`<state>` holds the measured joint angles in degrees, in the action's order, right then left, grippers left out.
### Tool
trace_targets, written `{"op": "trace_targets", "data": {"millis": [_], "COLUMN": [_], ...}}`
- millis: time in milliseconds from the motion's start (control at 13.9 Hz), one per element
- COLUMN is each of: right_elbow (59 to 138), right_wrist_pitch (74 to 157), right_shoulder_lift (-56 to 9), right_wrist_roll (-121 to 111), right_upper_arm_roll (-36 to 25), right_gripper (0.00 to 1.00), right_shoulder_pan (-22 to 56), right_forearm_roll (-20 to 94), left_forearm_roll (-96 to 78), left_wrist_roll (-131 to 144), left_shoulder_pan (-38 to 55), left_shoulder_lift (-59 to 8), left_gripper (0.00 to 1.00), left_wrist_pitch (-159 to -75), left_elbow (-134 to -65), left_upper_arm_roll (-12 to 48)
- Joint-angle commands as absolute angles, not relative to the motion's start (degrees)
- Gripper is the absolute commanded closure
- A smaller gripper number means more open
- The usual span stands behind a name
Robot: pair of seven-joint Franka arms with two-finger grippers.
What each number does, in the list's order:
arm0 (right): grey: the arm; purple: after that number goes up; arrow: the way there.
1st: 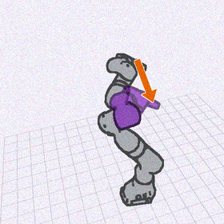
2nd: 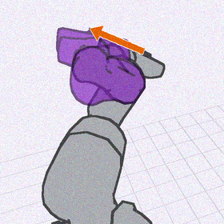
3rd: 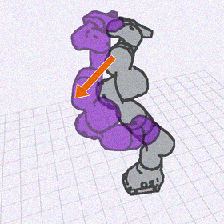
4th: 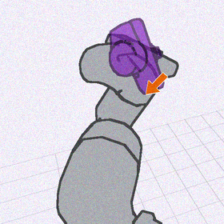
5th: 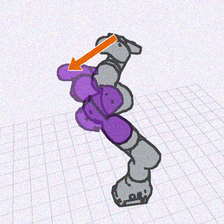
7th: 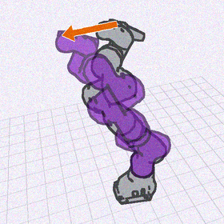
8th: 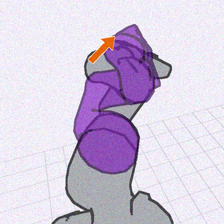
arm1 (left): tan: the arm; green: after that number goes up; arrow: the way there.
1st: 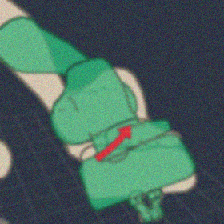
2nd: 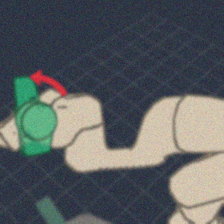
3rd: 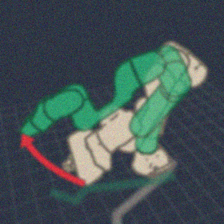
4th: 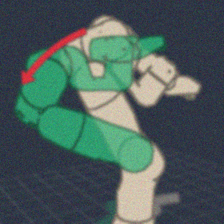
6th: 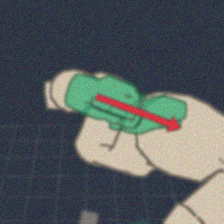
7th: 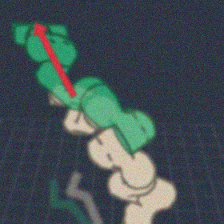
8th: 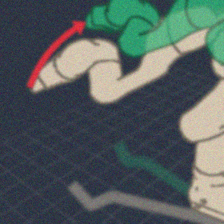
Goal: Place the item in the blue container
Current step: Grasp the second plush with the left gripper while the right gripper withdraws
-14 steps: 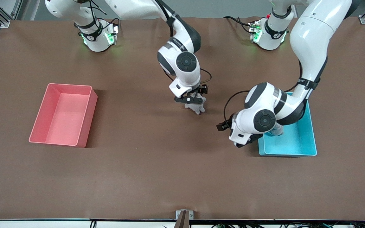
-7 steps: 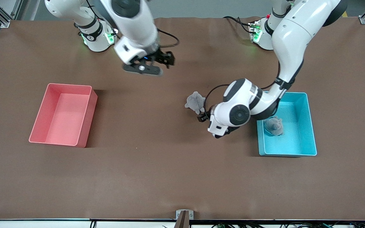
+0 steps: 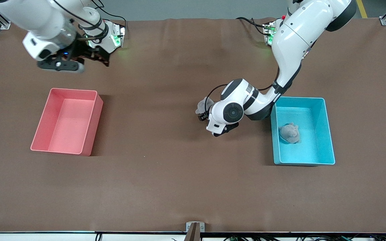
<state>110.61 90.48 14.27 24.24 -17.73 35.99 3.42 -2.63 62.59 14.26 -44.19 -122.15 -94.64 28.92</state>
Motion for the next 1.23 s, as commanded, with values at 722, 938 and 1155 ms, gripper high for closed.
{"op": "trace_targets", "data": {"millis": [722,938,1155], "right_elbow": [80.60,80.77,81.04], "right_wrist_pitch": [89.65,86.41,86.05], "right_shoulder_lift": [-3.60,-3.52,-3.43], "right_wrist_roll": [7.03,6.86,6.33], "right_upper_arm_roll": [-16.44,-16.35,-8.67], "right_gripper": [0.00,0.00,0.00], "right_shoulder_pan": [21.88,21.97,13.15], "right_forearm_roll": [-0.09,-0.18,-0.18], "left_forearm_roll": [-5.36,-5.45,-5.27], "left_wrist_roll": [65.48,65.57,65.39], "left_shoulder_pan": [16.26,16.17,15.82], "left_shoulder_lift": [-46.32,-45.71,-45.53], "left_gripper": [1.00,1.00,1.00], "left_wrist_pitch": [-128.06,-128.06,-128.06], "left_elbow": [-95.62,-95.36,-94.57], "left_upper_arm_roll": [28.65,28.65,28.65]}}
